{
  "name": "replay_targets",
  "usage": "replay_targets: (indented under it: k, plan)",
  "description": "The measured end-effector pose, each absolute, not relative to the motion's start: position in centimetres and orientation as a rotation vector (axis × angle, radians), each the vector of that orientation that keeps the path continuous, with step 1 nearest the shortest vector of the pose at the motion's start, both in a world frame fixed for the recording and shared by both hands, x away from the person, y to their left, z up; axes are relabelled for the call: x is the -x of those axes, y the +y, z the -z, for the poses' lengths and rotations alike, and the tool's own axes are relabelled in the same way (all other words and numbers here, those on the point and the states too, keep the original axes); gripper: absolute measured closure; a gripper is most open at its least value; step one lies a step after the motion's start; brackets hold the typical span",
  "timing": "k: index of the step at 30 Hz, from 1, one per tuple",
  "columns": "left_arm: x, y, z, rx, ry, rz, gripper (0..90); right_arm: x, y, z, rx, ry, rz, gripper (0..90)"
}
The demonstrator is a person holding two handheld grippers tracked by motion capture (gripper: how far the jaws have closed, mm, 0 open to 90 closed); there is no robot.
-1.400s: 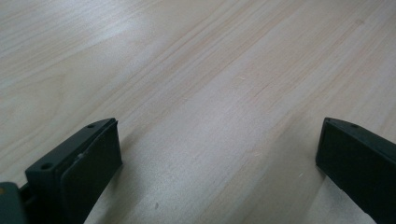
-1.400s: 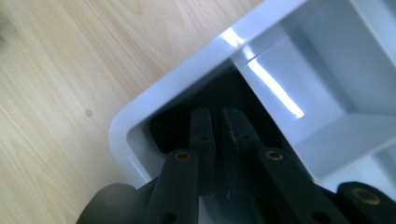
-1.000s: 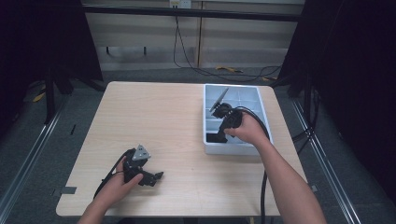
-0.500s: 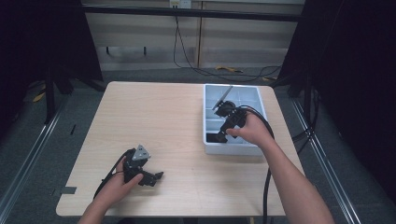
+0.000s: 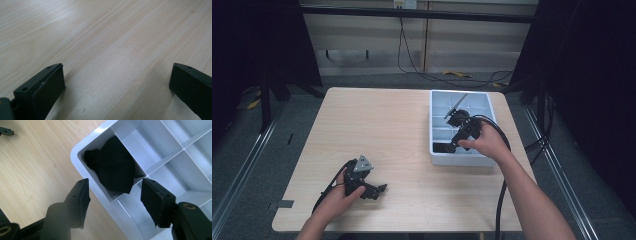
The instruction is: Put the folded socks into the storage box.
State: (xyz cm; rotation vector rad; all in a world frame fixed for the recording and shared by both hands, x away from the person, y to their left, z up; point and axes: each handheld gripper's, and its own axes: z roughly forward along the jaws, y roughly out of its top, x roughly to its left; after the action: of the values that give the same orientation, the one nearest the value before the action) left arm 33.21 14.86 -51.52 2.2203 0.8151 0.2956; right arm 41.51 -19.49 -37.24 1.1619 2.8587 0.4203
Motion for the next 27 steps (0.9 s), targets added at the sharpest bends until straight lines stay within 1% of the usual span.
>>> replay_targets:
  k: [15,27]
  plan:
    - [-33.2,14.9,51.5,-2.22,0.815,-0.296,0.0,-40.3,-20.4,36.8,-1.182,2.854,-0.422,35.6]
    - [-33.2,14.9,51.5,-2.22,0.815,-0.296,0.0,-38.6,-20.8,36.5,-1.116,2.867,-0.444,33.0]
